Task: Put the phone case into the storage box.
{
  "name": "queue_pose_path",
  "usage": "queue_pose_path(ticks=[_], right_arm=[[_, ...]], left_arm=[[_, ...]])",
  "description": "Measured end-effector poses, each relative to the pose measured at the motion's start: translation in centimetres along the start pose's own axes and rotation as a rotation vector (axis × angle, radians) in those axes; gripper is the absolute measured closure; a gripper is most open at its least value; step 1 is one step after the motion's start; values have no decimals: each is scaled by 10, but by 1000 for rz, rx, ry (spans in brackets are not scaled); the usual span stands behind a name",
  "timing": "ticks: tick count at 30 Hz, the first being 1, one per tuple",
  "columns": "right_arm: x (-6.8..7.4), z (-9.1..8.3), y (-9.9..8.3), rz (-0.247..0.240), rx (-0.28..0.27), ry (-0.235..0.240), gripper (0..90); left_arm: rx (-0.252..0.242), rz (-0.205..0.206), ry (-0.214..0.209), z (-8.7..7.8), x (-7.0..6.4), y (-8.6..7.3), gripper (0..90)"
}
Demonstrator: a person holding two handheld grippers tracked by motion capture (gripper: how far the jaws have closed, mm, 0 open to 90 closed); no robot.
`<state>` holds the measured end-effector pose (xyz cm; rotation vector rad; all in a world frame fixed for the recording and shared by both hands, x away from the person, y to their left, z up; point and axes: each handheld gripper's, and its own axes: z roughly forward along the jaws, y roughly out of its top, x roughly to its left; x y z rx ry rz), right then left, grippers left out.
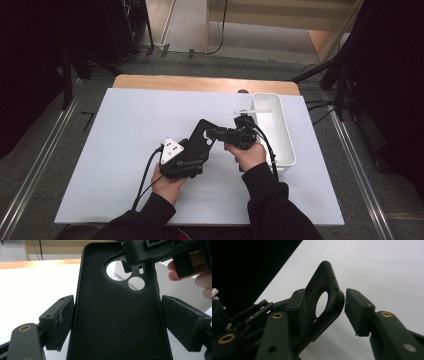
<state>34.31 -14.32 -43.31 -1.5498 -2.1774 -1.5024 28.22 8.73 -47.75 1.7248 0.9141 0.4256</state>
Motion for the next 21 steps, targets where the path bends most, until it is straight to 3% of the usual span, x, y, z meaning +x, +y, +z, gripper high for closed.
queue_pose_path(ticks=[7, 11, 21], right_arm=[[-3, -3, 1, 51, 0, 4, 670], [-4, -4, 2, 94, 14, 12, 696], [3, -11, 6, 101, 25, 23, 741]], left_arm=[[-1, 10, 2, 1, -2, -3, 138], [0, 20, 5, 0, -4, -4, 137], [-9, 8, -20, 2, -4, -6, 136]])
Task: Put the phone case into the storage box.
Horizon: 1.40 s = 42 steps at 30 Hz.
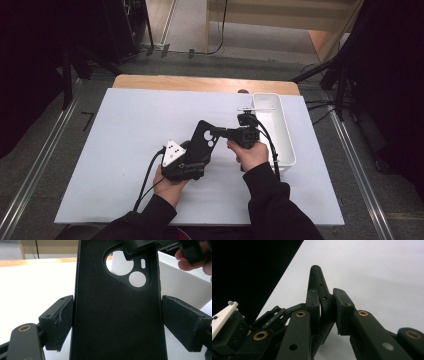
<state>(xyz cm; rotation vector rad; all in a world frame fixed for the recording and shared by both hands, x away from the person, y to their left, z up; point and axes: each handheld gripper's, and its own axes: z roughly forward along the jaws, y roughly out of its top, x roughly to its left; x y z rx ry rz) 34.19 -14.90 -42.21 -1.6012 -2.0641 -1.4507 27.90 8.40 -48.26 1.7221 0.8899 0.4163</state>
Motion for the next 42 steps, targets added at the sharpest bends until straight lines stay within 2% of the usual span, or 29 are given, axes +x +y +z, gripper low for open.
queue_pose_path(ticks=[3, 7, 10, 12, 14, 16, 18, 20, 24, 26, 28, 30, 31, 32, 38, 42], right_arm=[[1, -2, 1, 8, 2, 7, 743], [2, -3, 1, 7, 3, 17, 744], [4, -6, 1, 1, 1, 27, 745], [6, -7, 1, -7, -4, 21, 746], [5, -8, 1, -13, -4, 19, 746], [5, -9, 1, -17, -5, 16, 746], [5, -10, 1, -25, -7, 11, 746], [4, -12, 2, -36, -16, 0, 746], [5, -15, 3, -49, -24, -11, 746], [5, -16, 3, -72, -32, -20, 746], [6, -19, 4, -85, -39, -30, 746], [6, -21, 4, -111, -44, -46, 746], [7, -22, 5, -116, -45, -51, 746], [7, -23, 5, -126, -48, -53, 746], [7, -29, 6, -173, -60, -67, 746], [8, -32, 6, -200, -62, -71, 746]], left_arm=[[0, 5, -6, 0, 0, 1, 133], [26, 7, -16, 0, 1, 5, 129], [59, -30, -66, 0, 4, 10, 126], [75, -46, -78, -2, 5, 13, 81], [93, -56, -96, -2, 6, 16, 45], [142, -63, -94, -2, 8, 20, 45], [168, -66, -108, -4, 11, 23, 46], [177, -66, -124, -5, 14, 25, 48], [207, -77, -155, -7, 18, 30, 66], [225, -81, -178, -7, 19, 32, 66], [238, -68, -180, -8, 20, 34, 69], [238, -50, -175, -10, 21, 35, 147], [246, -48, -181, -10, 21, 36, 144], [255, -55, -198, -10, 23, 36, 145], [287, -82, -237, -10, 29, 39, 164], [340, -86, -274, -10, 32, 41, 208]])
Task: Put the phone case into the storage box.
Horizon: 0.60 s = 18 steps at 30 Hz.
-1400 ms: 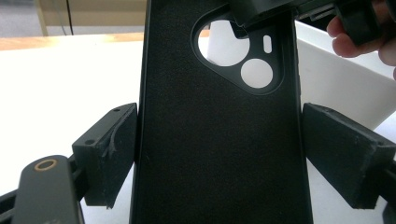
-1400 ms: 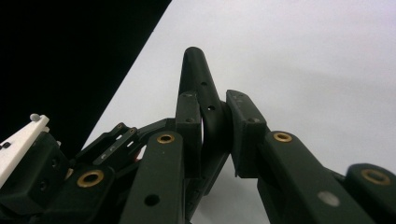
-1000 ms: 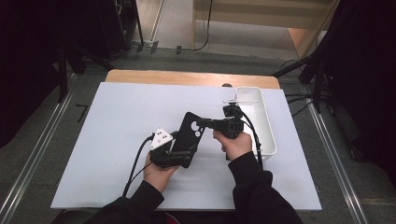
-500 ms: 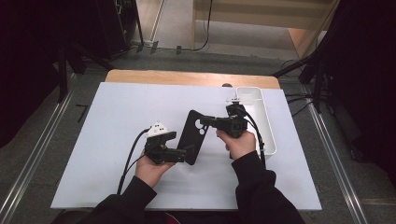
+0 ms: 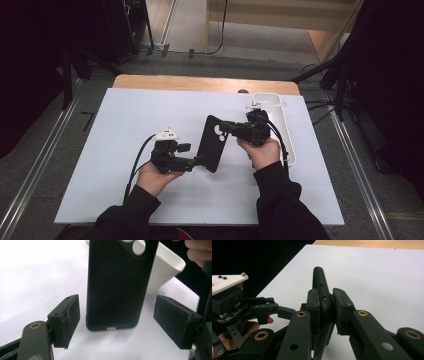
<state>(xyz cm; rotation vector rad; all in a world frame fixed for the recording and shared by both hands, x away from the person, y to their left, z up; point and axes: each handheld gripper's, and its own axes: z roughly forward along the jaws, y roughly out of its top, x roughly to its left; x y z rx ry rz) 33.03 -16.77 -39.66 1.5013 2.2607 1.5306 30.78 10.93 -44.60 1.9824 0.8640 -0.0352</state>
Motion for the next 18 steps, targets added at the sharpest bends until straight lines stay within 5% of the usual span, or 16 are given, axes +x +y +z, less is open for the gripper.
queue_pose_path(ticks=[7, 18], right_arm=[[1, -5, 1, -60, -17, 15, 745], [1, -15, 4, -177, -23, 46, 745]], left_arm=[[31, 20, -21, -6, 1, 5, 292], [83, 42, -63, -12, 3, 7, 289]])
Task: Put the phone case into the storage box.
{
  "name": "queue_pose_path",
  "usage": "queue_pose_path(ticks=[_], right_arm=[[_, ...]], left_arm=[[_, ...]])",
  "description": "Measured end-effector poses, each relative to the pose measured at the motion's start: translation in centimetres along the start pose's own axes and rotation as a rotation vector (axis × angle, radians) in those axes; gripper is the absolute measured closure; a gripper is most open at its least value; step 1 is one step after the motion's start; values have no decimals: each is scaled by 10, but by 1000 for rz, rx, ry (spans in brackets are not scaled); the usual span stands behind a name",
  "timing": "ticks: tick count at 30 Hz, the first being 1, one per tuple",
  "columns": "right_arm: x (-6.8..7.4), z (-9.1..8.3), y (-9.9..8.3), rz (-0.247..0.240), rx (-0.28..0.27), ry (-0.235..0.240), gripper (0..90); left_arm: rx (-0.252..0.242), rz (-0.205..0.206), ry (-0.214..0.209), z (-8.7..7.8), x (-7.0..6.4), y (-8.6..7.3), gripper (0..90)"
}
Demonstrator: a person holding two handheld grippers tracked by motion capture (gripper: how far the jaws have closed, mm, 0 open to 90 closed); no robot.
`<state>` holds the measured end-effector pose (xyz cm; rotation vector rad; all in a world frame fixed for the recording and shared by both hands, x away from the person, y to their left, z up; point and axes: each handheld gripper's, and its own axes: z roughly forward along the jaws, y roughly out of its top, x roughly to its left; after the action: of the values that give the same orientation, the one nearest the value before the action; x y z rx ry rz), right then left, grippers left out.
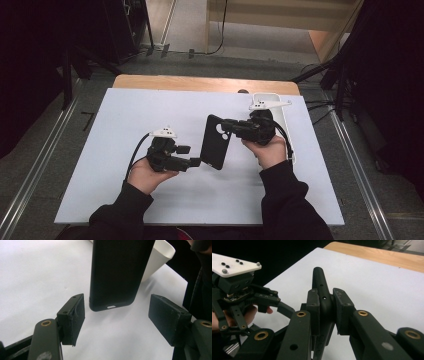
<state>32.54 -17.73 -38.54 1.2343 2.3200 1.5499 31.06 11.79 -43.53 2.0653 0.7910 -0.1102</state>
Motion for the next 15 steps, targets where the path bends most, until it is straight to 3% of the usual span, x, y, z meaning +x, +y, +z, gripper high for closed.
queue_pose_path(ticks=[9, 15], right_arm=[[0, -3, 1, -76, 38, 56, 745], [3, -2, 2, -125, 62, 102, 745]], left_arm=[[18, 12, -38, -5, 2, 2, 289], [21, 48, -59, -8, 1, 4, 288]])
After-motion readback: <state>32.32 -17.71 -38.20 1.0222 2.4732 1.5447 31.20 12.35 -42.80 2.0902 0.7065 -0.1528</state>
